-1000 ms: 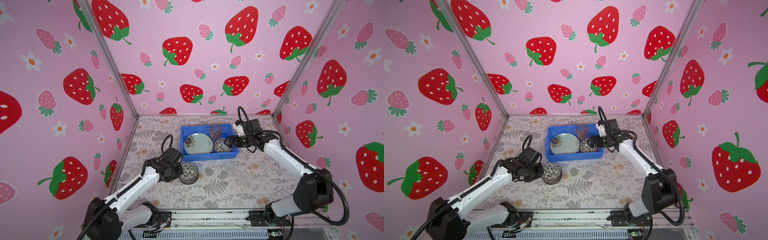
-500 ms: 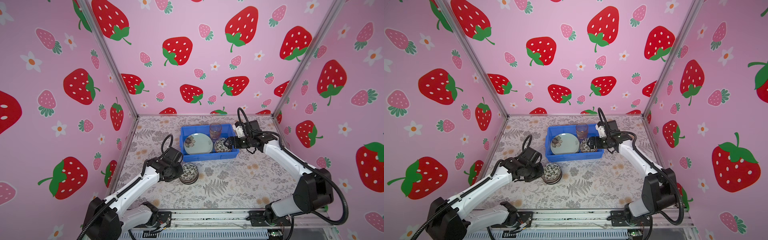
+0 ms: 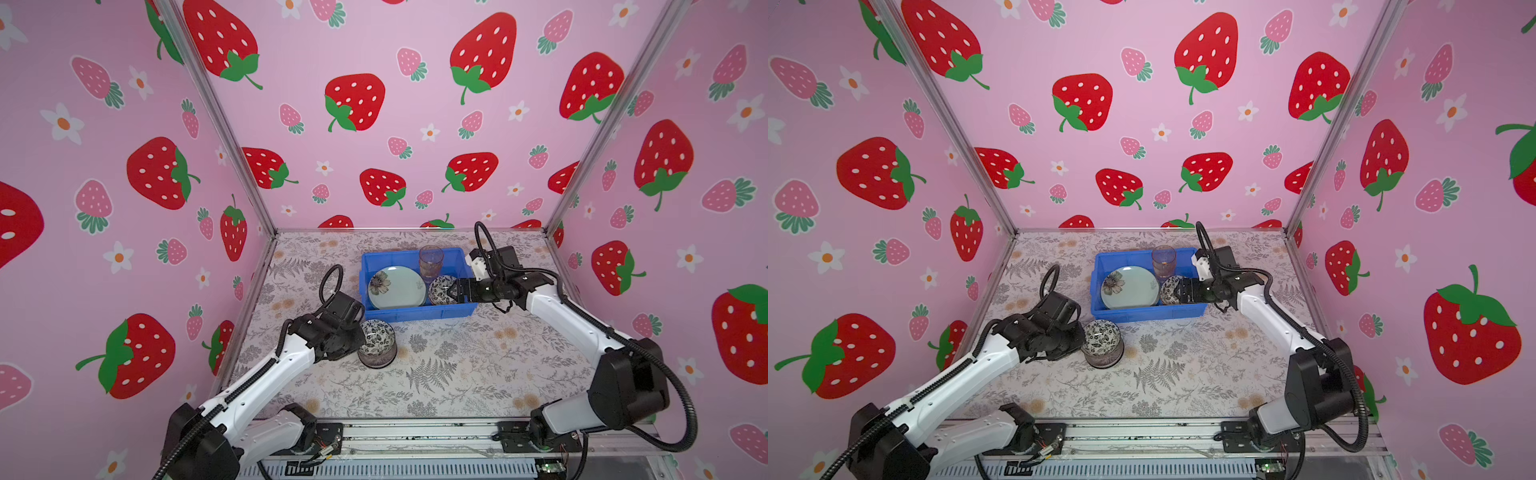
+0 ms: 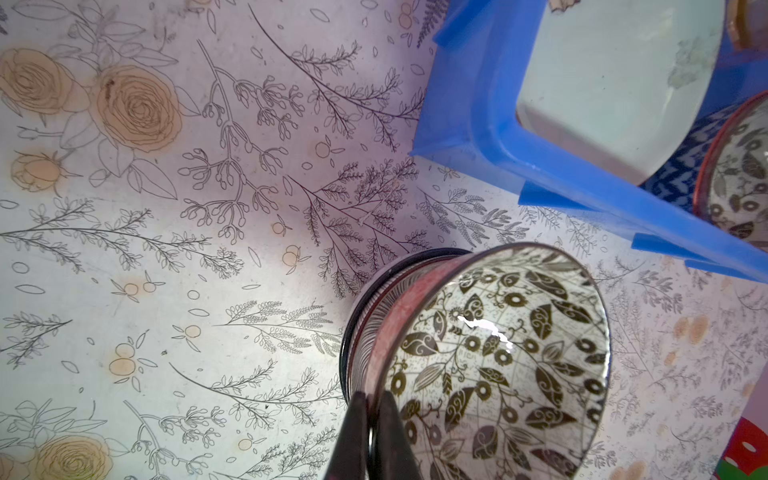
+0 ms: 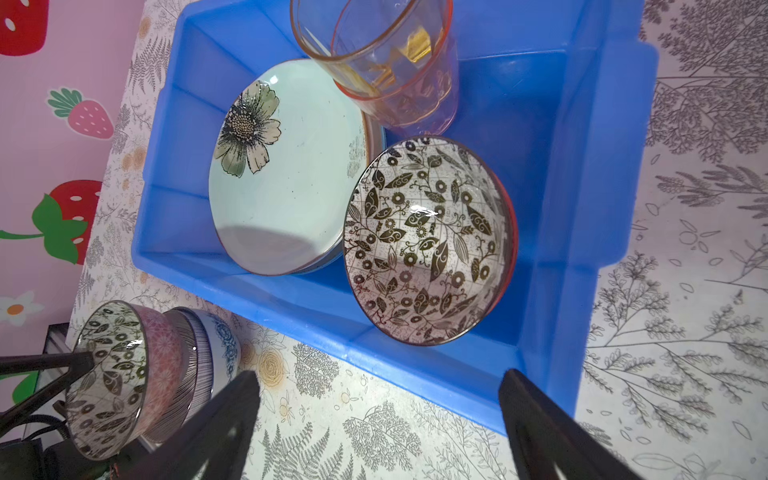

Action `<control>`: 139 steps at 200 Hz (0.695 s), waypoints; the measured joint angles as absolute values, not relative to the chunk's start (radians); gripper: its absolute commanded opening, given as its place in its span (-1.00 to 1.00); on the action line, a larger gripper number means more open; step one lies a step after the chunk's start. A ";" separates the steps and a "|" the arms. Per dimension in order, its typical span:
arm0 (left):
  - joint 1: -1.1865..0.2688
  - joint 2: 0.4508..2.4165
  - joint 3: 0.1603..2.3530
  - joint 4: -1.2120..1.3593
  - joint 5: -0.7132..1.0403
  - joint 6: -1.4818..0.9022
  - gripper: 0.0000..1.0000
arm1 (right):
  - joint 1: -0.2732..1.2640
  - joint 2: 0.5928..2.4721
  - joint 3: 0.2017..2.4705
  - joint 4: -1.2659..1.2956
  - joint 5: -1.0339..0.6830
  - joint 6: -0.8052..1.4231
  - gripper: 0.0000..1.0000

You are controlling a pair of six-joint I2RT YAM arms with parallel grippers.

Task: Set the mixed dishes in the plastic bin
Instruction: 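Close the left gripper on the rim of the next leaf-patterned bowl, then move the right gripper to the stack and close it on the opposite rim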

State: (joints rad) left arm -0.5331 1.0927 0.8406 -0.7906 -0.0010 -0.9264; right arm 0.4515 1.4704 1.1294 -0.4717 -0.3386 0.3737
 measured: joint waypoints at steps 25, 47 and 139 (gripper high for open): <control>-0.533 1.072 0.842 -0.789 0.004 -0.921 -1.00 | 0.464 1.470 1.130 -0.476 -0.331 0.371 0.83; -0.533 1.068 0.855 -0.794 0.007 -0.908 -1.00 | 0.479 1.470 1.130 -0.484 -0.325 0.370 0.82; -0.537 1.074 0.919 -0.842 -0.005 -0.879 -1.00 | 0.695 1.497 1.251 -0.550 -0.269 0.372 0.74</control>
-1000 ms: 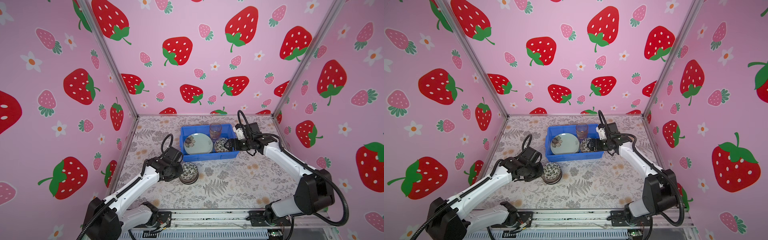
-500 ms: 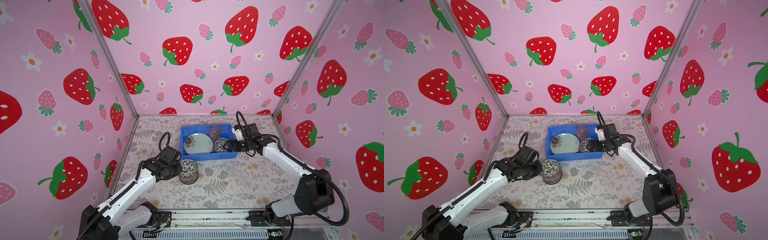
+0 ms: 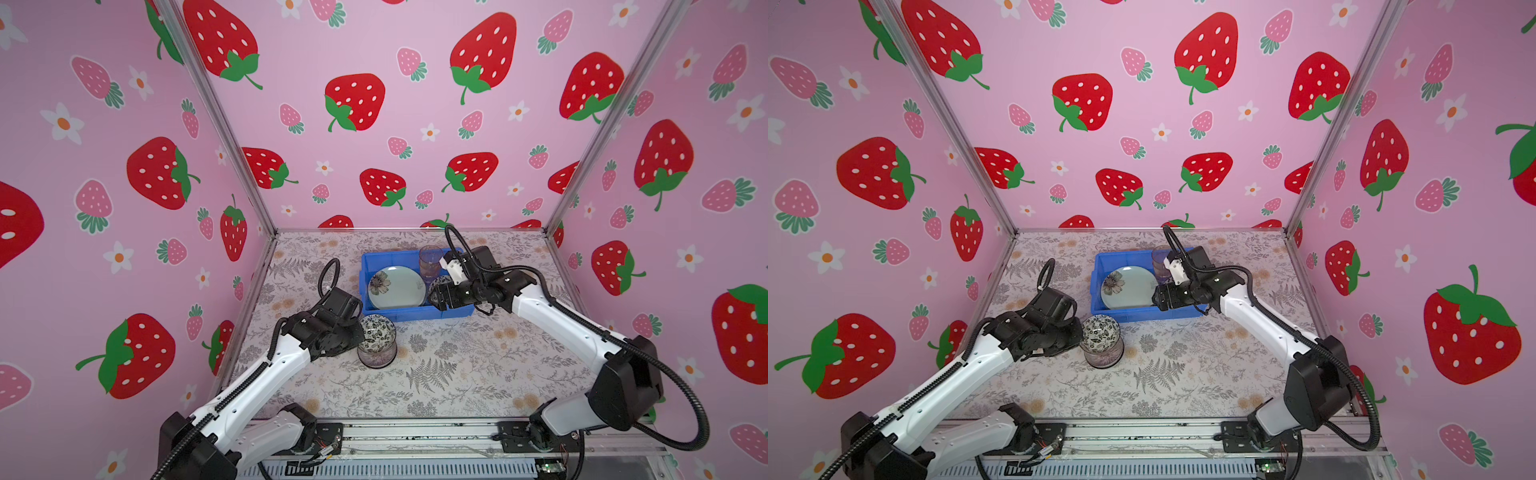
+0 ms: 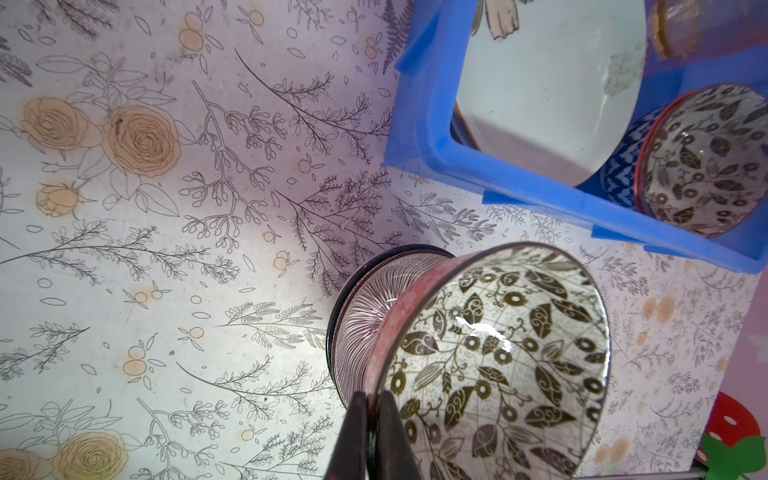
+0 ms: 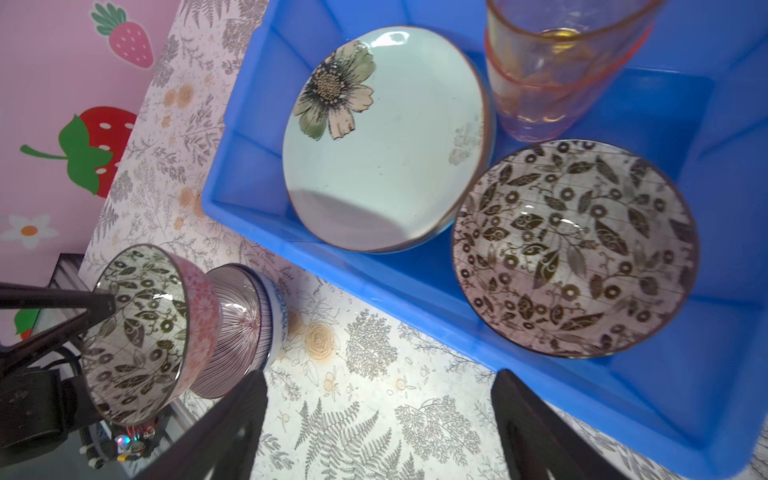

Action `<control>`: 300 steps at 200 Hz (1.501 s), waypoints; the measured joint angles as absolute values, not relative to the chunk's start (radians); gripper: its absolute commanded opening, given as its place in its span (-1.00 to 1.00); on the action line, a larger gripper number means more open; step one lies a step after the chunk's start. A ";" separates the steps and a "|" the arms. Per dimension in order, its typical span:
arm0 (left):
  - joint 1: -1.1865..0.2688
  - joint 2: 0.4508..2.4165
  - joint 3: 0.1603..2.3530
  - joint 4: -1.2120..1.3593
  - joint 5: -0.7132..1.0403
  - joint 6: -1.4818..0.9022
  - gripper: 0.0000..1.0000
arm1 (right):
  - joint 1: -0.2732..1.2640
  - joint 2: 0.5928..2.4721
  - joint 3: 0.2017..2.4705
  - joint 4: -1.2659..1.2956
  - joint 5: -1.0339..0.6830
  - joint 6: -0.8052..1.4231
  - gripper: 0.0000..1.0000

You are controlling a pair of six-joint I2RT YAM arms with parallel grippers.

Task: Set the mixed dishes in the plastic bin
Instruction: 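Move the right gripper to the stack and close it on the opposite rim, then lift the bowl and carry it toward the bin with right gripper while left releases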

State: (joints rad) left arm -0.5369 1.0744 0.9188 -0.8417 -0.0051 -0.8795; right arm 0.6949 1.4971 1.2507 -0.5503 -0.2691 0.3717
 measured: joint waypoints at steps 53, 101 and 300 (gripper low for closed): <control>-0.573 1.124 1.001 -0.839 -0.018 -0.867 -1.00 | 0.823 1.568 1.356 -0.586 -0.256 0.384 0.74; -0.611 1.233 1.069 -0.807 -0.020 -0.854 -1.00 | 0.860 1.629 1.432 -0.619 -0.206 0.396 0.64; -0.654 1.351 1.180 -0.781 -0.027 -0.816 -1.00 | 0.871 1.710 1.448 -0.652 -0.170 0.391 -0.78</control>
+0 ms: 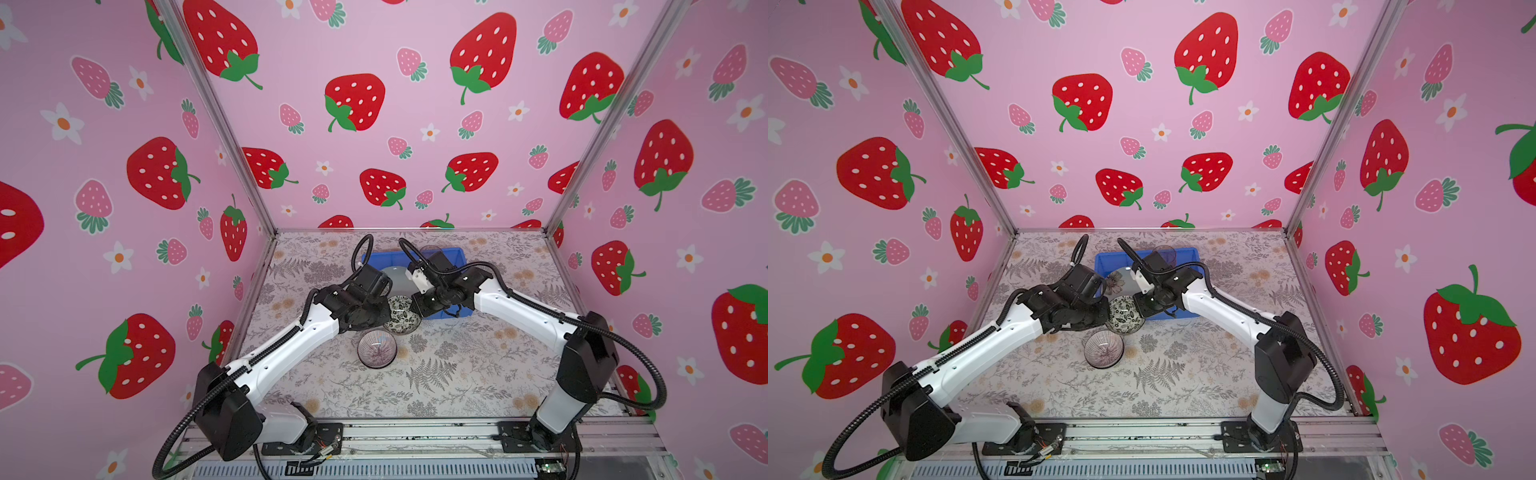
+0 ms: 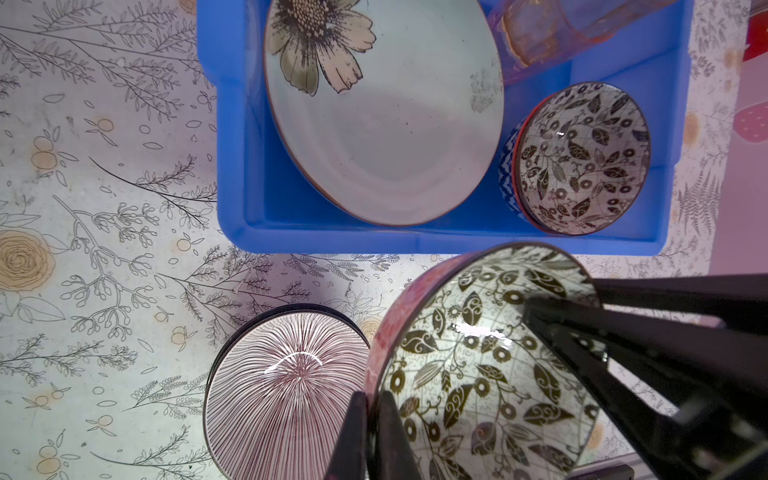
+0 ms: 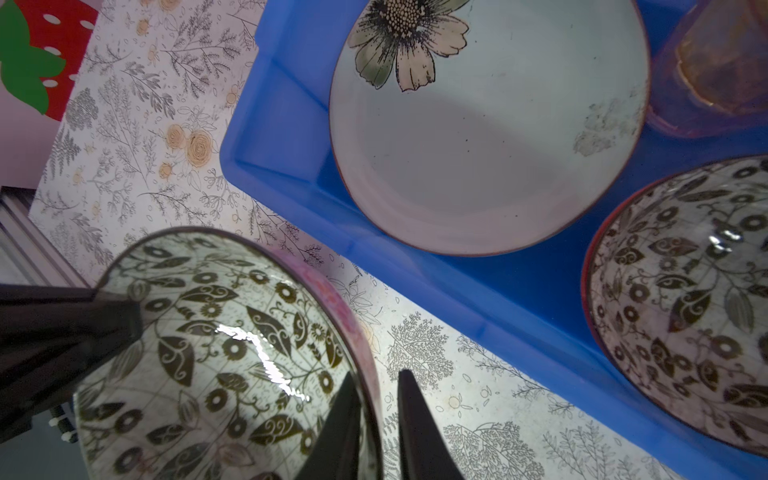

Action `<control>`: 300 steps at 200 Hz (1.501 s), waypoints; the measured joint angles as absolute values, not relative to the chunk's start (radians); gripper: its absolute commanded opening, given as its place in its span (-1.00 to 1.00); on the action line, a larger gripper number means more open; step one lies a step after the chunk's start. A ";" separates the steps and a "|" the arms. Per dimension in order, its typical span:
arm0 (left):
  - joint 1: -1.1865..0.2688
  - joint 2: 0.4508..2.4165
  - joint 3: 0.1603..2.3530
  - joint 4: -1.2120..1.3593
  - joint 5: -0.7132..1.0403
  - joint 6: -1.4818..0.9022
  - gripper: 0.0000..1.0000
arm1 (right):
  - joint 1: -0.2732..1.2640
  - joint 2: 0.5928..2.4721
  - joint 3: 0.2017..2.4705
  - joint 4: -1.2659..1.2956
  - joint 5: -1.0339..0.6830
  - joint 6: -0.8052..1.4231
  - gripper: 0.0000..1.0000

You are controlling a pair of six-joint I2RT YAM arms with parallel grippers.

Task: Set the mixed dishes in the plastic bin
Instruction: 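Lift the bowl and carry it toward the bin with right gripper while left releases, then lower the held leaf bowl into the blue bin with the right gripper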

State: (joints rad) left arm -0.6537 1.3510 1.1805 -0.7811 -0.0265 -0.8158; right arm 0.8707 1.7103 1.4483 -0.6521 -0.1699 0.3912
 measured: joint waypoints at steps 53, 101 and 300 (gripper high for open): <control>-0.655 1.351 1.184 -0.780 -0.028 -0.815 -0.70 | 0.871 1.711 1.451 -0.653 -0.157 0.395 -1.00; -0.655 1.340 1.190 -0.763 -0.041 -0.817 0.18 | 0.870 1.711 1.456 -0.682 -0.132 0.392 -1.00; -0.405 1.108 1.147 -0.896 -0.041 -0.748 0.95 | 0.509 1.692 1.587 -0.794 0.002 0.324 -1.00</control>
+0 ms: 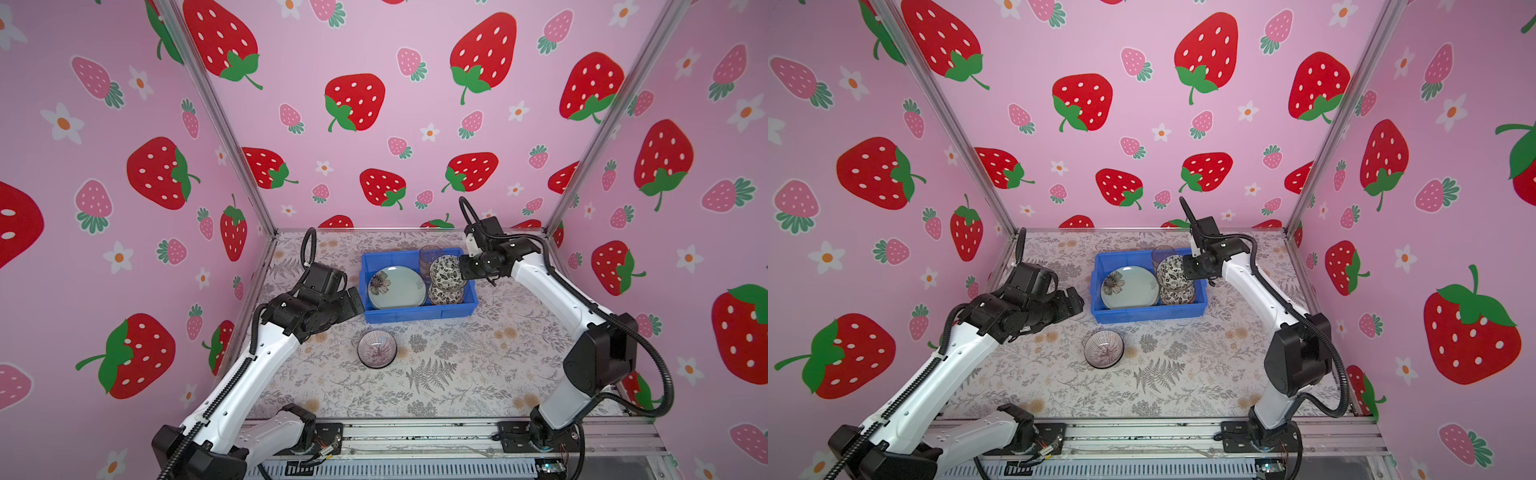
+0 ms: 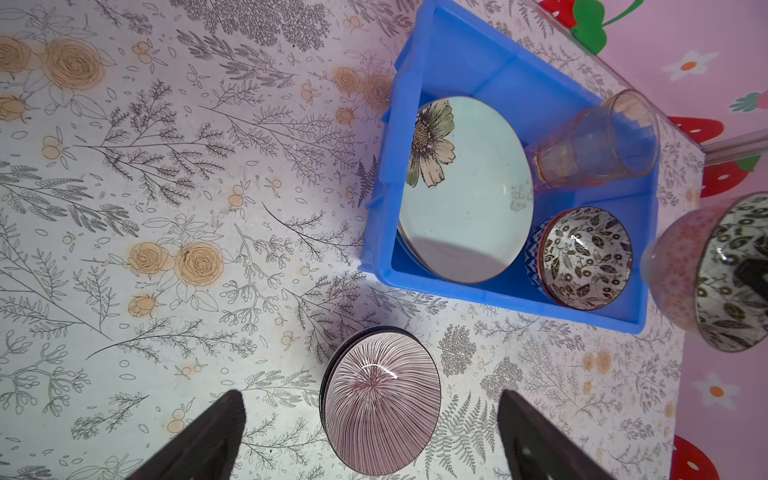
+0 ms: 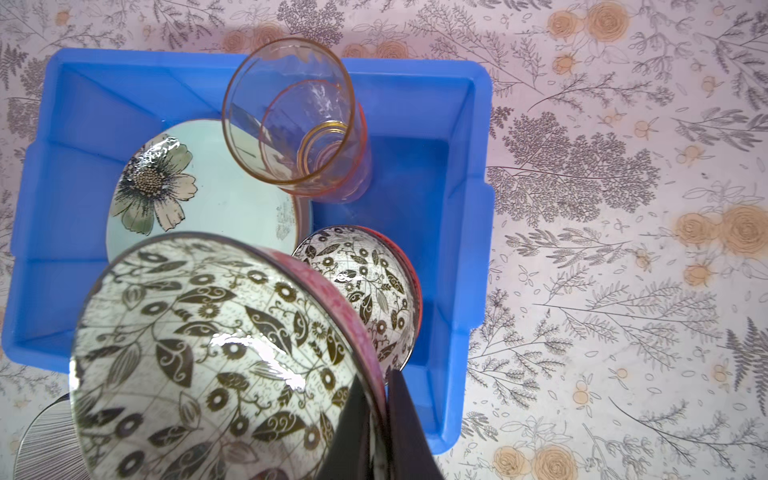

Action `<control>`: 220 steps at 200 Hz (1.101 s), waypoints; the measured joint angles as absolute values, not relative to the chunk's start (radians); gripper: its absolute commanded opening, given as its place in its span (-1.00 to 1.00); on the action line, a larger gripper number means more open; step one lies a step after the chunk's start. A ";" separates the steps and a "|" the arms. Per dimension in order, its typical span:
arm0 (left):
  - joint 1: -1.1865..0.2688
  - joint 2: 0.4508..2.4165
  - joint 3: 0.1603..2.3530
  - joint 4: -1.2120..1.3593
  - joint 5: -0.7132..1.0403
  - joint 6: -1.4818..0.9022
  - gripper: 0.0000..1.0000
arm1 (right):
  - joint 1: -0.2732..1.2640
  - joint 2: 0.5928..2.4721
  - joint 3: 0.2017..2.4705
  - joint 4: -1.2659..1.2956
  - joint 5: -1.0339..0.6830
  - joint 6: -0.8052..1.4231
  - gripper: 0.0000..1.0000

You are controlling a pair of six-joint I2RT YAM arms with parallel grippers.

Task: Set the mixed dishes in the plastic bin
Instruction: 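Lower the held leaf bowl into the blue bin with the right gripper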

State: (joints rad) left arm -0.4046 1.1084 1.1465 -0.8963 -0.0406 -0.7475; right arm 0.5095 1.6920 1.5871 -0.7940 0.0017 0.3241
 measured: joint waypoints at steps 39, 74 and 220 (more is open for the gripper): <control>-0.404 1.109 1.140 -0.896 -0.022 -0.746 0.95 | 0.499 1.713 1.584 -0.785 0.012 0.313 -1.00; -0.403 1.105 1.128 -0.895 -0.015 -0.748 0.95 | 0.486 1.734 1.534 -0.755 0.015 0.311 -1.00; -0.403 1.007 1.059 -0.947 -0.028 -0.790 0.95 | 0.471 1.842 1.465 -0.640 0.009 0.289 -1.00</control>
